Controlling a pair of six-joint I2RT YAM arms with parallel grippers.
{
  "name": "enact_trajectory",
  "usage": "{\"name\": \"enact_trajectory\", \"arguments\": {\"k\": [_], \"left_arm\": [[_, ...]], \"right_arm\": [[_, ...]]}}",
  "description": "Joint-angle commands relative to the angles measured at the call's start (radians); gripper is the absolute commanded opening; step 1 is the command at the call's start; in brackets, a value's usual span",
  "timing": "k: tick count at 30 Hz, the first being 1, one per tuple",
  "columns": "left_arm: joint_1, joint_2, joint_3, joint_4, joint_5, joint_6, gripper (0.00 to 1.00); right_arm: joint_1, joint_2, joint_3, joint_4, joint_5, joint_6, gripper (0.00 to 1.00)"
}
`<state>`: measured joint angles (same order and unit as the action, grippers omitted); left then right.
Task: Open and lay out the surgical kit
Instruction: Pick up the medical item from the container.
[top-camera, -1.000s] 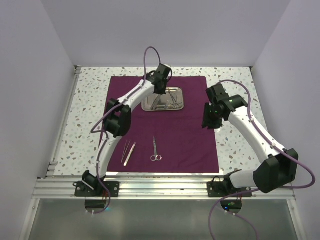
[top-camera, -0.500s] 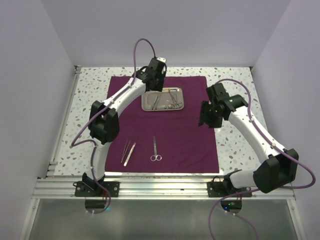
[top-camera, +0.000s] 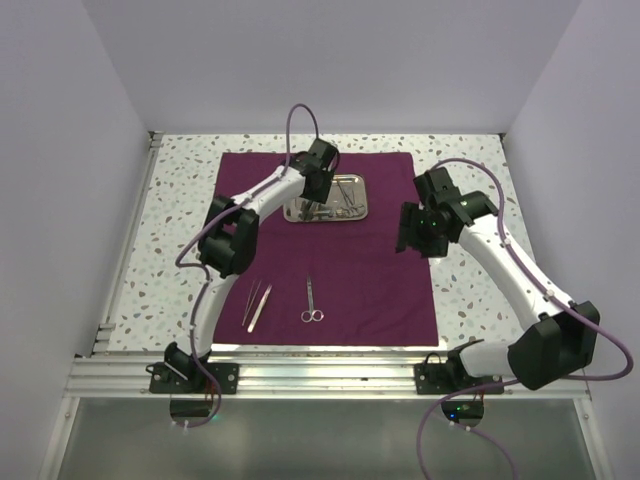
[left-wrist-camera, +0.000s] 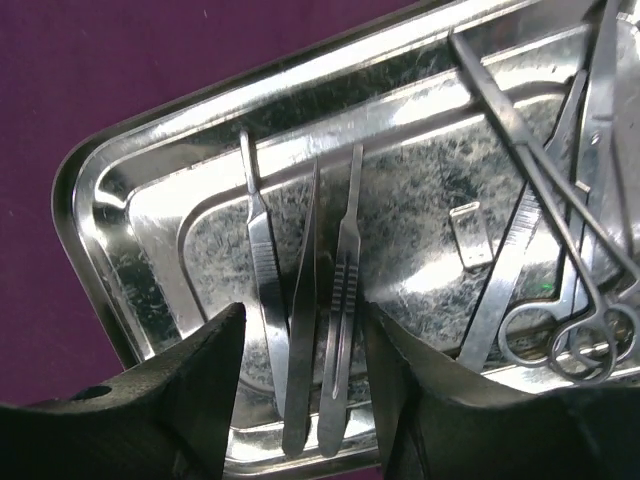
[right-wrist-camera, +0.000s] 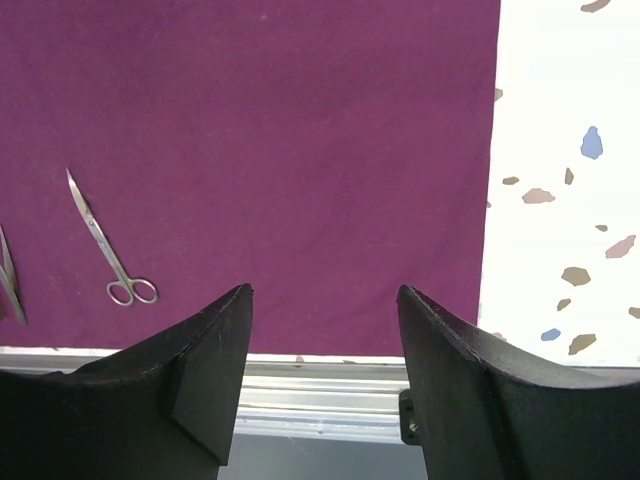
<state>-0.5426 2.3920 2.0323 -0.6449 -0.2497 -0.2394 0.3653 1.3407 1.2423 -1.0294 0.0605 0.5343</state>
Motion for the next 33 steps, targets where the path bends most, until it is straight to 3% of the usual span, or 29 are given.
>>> {"name": "enact_trajectory", "arguments": {"k": [1,5,13,16,20,28,33], "left_arm": [[0.021,0.029,0.078,0.027,-0.023,0.017,0.54],[0.043,0.061,0.115,0.028,-0.013,0.018,0.52],[0.049,0.101,0.128,0.024,0.020,0.028,0.31],[0.049,0.105,0.114,0.033,0.033,0.034,0.22],[0.049,0.101,0.131,0.021,0.020,0.037,0.01],[0.050,-0.007,0.178,-0.012,0.021,-0.001,0.00],[0.050,-0.112,0.186,-0.039,-0.008,-0.009,0.00]], "right_arm": [[-0.003,-0.043,-0.006,-0.011,0.007,-0.011,0.64],[-0.003,-0.032,-0.004,-0.006,0.010,-0.004,0.64],[-0.002,0.035,0.037,0.011,0.009,-0.005,0.61],[-0.003,0.063,0.060,0.015,0.004,-0.008,0.60],[-0.002,0.098,0.088,0.025,-0.011,-0.014,0.57],[-0.002,0.178,0.170,0.049,-0.028,-0.028,0.59],[-0.002,0.268,0.244,0.092,-0.051,-0.048,0.67]]}}
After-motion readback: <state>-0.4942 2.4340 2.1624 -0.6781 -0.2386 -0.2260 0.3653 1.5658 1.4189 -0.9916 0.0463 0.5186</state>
